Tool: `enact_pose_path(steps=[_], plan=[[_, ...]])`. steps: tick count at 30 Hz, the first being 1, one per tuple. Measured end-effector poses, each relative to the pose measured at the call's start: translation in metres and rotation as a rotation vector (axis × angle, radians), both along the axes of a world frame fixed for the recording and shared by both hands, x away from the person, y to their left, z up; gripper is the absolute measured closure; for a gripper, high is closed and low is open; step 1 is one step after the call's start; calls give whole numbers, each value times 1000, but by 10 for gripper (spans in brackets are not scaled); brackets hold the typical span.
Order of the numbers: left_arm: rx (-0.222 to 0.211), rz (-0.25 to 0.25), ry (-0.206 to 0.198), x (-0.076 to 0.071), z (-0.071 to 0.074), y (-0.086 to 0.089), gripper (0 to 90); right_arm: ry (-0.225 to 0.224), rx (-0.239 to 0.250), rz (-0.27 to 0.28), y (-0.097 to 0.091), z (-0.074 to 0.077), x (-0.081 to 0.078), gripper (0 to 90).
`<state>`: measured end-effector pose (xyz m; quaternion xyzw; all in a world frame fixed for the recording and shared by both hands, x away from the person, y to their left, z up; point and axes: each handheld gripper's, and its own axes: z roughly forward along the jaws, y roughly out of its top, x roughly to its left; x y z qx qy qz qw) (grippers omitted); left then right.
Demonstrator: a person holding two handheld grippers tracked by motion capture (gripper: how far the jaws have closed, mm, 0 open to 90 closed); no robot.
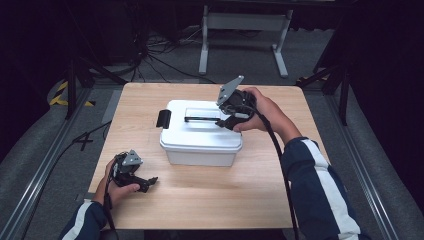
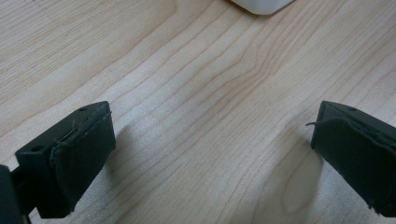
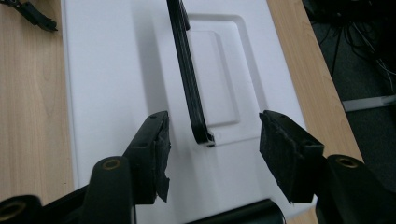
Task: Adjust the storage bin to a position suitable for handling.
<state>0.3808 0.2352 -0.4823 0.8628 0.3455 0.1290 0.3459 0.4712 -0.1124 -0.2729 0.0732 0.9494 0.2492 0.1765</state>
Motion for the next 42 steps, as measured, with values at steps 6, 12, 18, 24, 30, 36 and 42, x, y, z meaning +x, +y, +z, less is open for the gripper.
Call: enact_pose_path(steps=[6,12,18,24,30,36,42], plan=[[0,0,0,0,0,0,2,3,-84,24,18,-6,5,464],[0,3,1,0,0,0,2,14,-132,38,32,-7,5,531],[1,0,0,0,0,0,2,13,-178,44,38,-9,7,609],[1,0,-1,0,0,0,3,8,-215,70,44,-11,7,711],[1,0,0,0,0,0,2,2,-217,78,48,-10,6,788],[0,2,0,0,0,0,2,-14,-222,84,50,-10,4,833],[0,2,0,0,0,0,2,-41,-228,79,51,-8,3,844]])
